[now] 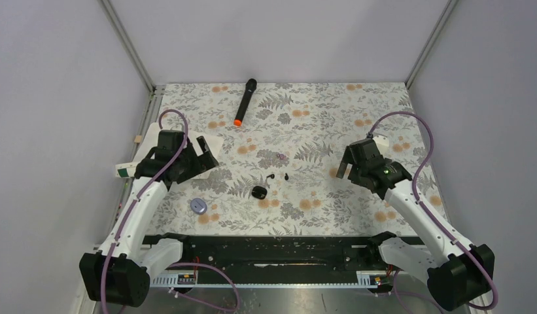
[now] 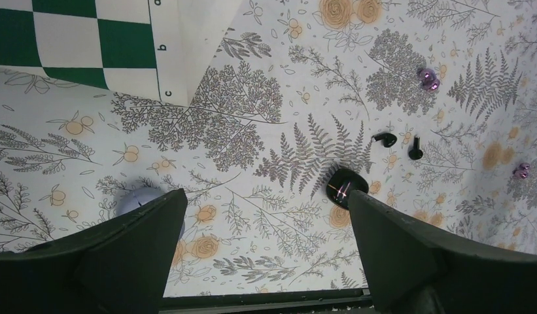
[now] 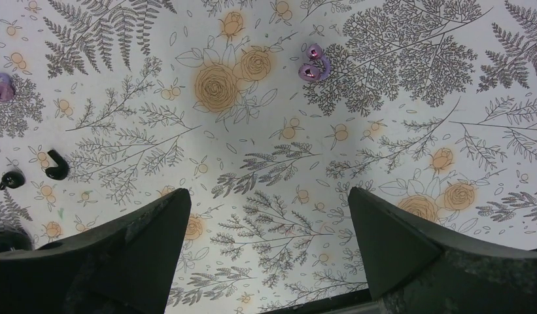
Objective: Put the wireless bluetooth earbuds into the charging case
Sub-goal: Pick up the charging case from the center of the board.
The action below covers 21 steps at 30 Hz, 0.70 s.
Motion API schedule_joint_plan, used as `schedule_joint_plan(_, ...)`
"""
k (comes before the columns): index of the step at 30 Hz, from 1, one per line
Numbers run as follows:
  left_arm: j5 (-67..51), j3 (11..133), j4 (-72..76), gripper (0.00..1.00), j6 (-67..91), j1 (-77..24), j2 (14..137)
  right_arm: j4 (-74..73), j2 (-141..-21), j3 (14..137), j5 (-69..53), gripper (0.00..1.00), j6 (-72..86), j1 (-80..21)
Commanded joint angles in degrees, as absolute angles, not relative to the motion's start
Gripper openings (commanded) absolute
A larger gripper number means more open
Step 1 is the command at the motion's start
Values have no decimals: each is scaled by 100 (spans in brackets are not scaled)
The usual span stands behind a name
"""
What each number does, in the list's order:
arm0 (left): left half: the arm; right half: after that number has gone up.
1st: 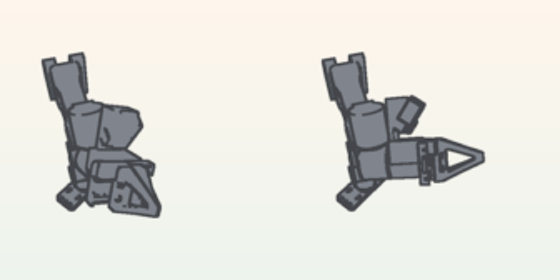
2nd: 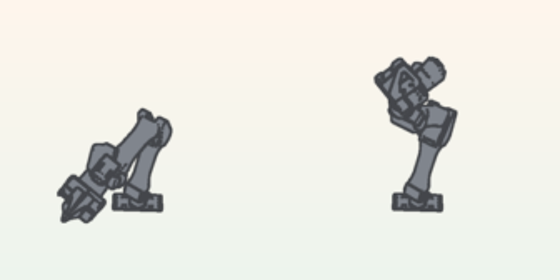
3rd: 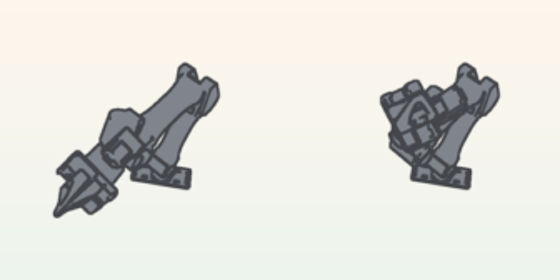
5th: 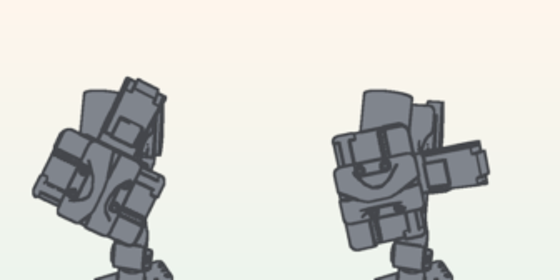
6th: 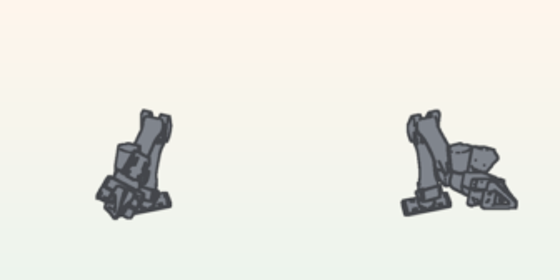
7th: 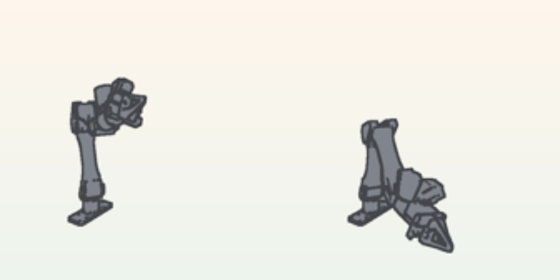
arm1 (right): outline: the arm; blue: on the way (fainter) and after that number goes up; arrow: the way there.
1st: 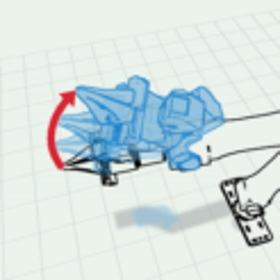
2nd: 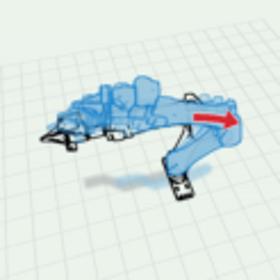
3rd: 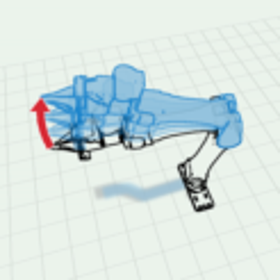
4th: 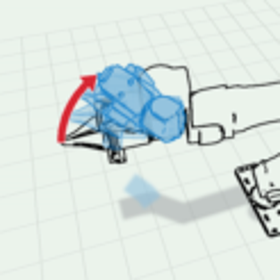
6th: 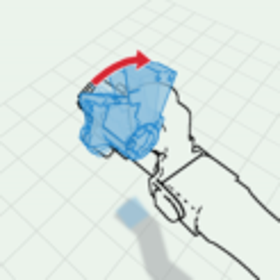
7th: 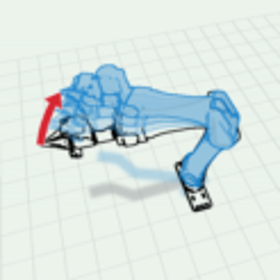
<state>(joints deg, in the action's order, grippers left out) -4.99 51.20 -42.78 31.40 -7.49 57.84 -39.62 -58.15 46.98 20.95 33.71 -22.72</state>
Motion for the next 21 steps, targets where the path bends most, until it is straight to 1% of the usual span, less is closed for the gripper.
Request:
schedule_joint_plan(1, -632, 5025, -4197, 99, 3088, -723, 5683, -3868, -5695, 4848, 2259, 99, 3488, -2255)
schedule_joint_plan(5, -438, 4928, -4241, 99, 3245, -725, 5633, -3570, -5448, 4663, 2002, 100, 3425, -2250)
schedule_joint_plan(9, 431, 4795, -4521, 99, 3731, -729, 5601, -3104, -5089, 4376, 1556, 99, 3352, -2255)
schedule_joint_plan(15, 1091, 4727, -5356, 99, 4715, -729, 5901, -2469, -4547, 3966, 999, 100, 3280, -2255)
schedule_joint_plan(21, 1378, 4008, -5526, 96, 5877, -743, 5506, -2584, -4450, 3944, 889, 100, 3379, -2257)
